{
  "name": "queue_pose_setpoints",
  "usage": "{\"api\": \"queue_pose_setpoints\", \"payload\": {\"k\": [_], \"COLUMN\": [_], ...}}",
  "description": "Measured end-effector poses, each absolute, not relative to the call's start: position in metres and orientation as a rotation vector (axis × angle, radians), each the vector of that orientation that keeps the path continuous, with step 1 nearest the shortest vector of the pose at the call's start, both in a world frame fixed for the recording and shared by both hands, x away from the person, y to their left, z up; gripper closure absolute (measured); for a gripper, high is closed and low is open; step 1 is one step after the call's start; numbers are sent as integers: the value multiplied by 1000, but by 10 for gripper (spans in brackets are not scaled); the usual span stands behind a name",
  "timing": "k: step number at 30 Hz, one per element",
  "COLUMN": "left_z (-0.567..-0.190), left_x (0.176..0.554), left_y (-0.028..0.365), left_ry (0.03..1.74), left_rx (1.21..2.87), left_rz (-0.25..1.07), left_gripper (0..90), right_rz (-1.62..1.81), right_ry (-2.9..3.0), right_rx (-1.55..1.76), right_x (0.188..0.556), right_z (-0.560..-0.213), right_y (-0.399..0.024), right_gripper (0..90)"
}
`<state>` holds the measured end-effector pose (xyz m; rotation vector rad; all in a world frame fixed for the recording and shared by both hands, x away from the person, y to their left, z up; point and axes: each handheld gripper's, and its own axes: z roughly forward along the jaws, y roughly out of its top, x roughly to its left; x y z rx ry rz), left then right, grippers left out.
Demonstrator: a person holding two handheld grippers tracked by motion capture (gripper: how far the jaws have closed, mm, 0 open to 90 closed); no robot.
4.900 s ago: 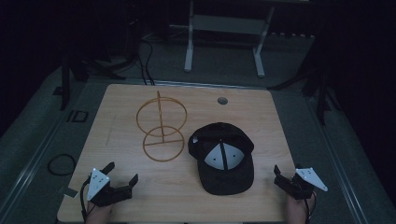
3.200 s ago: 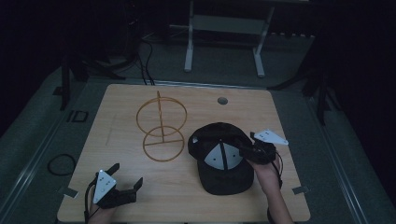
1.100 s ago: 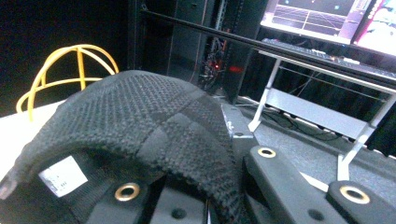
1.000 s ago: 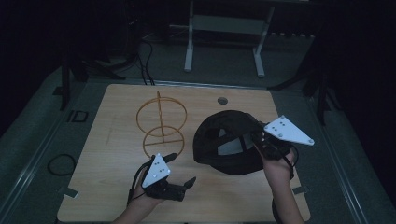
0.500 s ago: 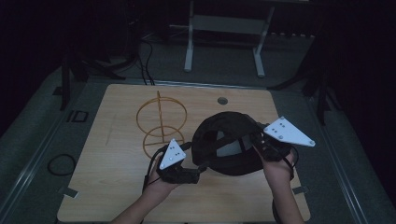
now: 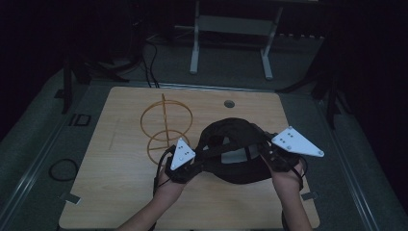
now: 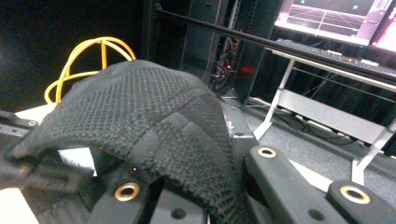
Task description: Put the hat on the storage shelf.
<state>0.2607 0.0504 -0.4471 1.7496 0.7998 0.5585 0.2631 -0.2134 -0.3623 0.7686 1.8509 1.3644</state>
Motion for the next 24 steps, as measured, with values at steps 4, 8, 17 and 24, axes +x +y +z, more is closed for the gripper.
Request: {"api": "queue_pose_setpoints", "payload": {"k": [4,8,17,24], "left_z": [-446,-443,-426,-416], "left_x": [260,258,255,256], "left_y": [50,50,46,41], "left_ry": [808,796,758,724], "left_rx": [1735,1732,1724,1748], "left_rz": [571,586,586,548], "left_gripper": [879,885,890,891], "right_rz": [1369,1376,1392,1399], "right_ry": [1857,1860,1843,1859], "right_rx": [771,776,819,850], "right_x": [261,259,255,248], "right_z": [-367,-370,-387,-402], "right_y": [-213,-214,-225,-234], "right_gripper": [888,887,815,651]}}
